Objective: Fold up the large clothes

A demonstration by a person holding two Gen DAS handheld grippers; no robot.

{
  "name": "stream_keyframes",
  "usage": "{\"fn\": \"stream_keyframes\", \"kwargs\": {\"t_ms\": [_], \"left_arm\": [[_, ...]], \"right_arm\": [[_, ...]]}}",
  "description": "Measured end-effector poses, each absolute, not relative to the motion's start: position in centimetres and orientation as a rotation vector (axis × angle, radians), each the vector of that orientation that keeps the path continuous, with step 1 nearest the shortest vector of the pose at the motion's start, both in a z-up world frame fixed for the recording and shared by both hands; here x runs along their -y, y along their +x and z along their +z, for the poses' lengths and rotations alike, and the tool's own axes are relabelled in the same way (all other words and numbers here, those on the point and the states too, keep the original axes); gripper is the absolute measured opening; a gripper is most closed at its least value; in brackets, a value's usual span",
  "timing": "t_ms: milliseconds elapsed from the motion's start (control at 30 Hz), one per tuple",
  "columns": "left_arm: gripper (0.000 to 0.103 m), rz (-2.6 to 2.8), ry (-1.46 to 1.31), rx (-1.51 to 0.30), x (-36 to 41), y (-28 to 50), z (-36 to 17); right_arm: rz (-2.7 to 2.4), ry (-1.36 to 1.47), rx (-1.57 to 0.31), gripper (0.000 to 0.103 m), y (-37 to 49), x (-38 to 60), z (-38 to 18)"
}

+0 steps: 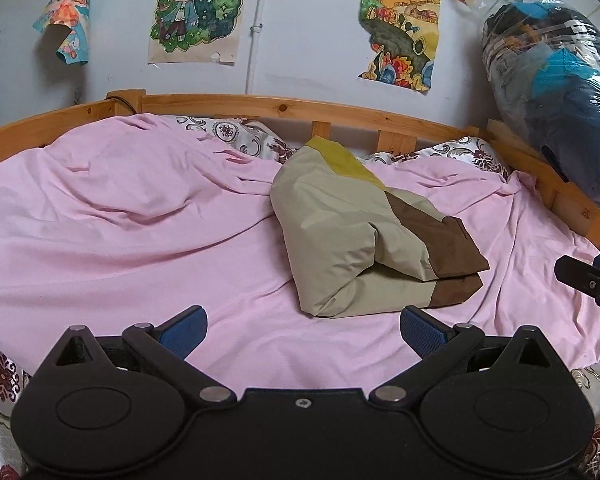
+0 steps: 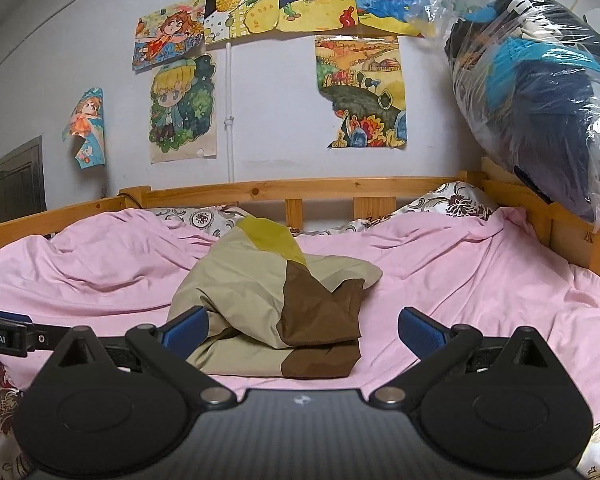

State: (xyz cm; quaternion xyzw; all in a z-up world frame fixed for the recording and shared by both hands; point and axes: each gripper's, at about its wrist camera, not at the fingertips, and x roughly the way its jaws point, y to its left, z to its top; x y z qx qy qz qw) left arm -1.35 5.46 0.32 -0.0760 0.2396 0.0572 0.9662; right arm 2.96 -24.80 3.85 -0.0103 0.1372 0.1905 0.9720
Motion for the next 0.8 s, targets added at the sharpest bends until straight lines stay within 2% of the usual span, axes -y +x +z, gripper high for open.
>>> {"fn": "stream_keyframes", "kwargs": {"t_ms": [800], "left_arm": [[0.102,0.119,-0.160,-0.477,-5.35,-1.48,0.39]], "right_arm": [[0.383,-0.023,-0.280,0.103,2.99,24.83,3.85]]}}
